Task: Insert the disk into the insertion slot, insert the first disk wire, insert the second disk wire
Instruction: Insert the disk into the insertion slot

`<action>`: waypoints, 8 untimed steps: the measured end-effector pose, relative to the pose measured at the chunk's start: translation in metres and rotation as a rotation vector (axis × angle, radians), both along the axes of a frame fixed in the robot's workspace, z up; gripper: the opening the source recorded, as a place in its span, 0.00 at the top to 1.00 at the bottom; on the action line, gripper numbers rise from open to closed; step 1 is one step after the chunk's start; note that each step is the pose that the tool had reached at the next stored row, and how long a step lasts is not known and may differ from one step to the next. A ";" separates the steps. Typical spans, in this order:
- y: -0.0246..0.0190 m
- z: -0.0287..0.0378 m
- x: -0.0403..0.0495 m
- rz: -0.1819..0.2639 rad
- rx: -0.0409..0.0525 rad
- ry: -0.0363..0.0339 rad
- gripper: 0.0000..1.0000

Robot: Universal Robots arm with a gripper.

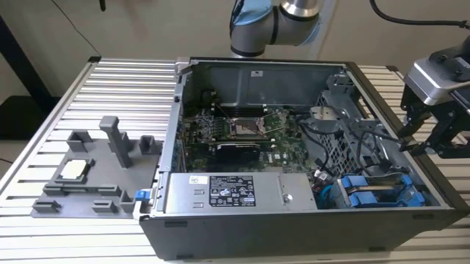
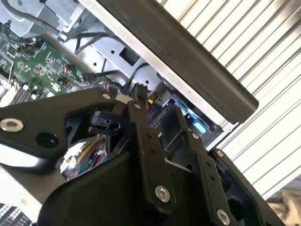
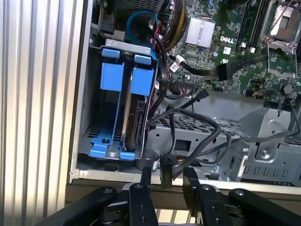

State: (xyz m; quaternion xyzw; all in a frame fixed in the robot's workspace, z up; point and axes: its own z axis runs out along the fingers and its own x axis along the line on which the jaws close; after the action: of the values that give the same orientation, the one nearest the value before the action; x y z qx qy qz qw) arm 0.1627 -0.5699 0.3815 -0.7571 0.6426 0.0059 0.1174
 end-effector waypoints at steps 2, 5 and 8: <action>0.0001 0.0017 -0.0002 0.000 0.0001 0.0000 0.59; 0.0001 0.0021 -0.0036 0.000 0.0002 -0.0002 0.59; 0.0000 0.0023 -0.0056 -0.001 0.0002 -0.0003 0.59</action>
State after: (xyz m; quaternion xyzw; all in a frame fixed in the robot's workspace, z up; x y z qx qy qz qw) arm 0.1571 -0.5699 0.3838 -0.7568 0.6430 0.0058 0.1176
